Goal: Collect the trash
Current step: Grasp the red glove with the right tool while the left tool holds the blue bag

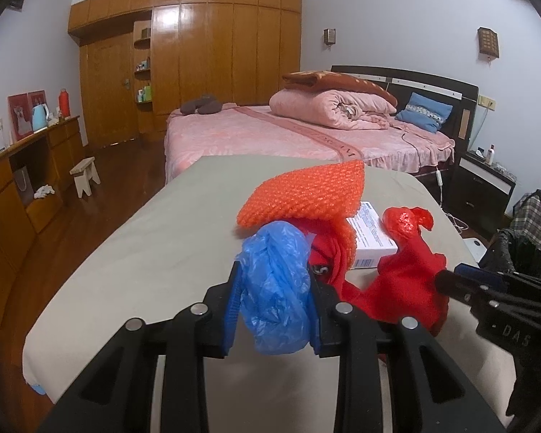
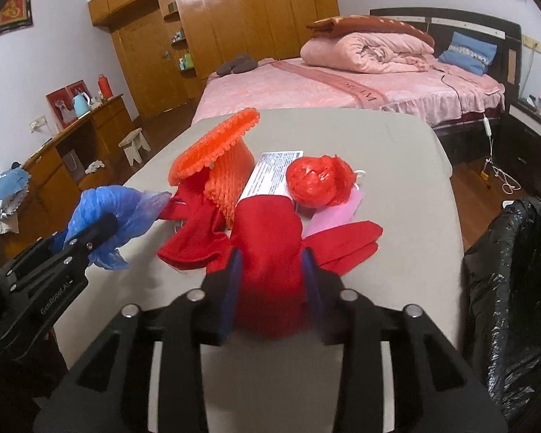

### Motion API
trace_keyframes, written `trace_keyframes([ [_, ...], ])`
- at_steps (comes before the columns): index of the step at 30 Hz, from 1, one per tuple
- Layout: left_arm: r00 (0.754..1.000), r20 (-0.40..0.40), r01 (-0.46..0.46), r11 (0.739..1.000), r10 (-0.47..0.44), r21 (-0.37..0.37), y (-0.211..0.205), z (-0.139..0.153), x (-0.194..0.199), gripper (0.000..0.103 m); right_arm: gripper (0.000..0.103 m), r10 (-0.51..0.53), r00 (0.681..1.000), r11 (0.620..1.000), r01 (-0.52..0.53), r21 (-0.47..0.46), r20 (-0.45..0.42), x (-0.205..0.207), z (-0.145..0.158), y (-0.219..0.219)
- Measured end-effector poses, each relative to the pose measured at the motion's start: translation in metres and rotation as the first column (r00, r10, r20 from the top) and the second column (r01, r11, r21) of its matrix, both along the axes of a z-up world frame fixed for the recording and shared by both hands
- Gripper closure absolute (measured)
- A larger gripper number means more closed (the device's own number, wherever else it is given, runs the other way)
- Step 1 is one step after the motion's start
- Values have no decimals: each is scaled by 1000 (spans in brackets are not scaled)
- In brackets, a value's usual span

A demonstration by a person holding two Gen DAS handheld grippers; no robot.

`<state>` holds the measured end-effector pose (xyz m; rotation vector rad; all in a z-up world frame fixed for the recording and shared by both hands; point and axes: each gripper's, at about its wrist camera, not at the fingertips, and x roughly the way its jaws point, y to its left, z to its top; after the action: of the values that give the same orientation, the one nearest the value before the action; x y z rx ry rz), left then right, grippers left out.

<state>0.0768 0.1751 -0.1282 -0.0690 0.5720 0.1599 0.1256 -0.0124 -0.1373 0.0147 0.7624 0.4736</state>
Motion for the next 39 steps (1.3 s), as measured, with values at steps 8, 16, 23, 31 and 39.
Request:
trace_keyframes([
  [8,1000,-1,8,1000,-8,5,-1,1,0,72,96,42,999,999,-42,-34,-25,3,-8,10],
  [16,1000,13,20,1000,-20,10,-6,9,-2,72,100,29,999,999,-30,28,32,-9,23,-5],
  [23,998,43,55,999,-55,3,-20,26,-7,72,100,-7,994,997,-1,79,105,-22,64,-34],
  [31,992,64,106,994,-106,-4,-42,40,-13,72,100,-53,992,989,36,141,117,-30,85,-69],
  [39,987,72,147,989,-147,2,-60,49,-16,72,100,-99,986,991,85,107,132,-36,86,-90],
])
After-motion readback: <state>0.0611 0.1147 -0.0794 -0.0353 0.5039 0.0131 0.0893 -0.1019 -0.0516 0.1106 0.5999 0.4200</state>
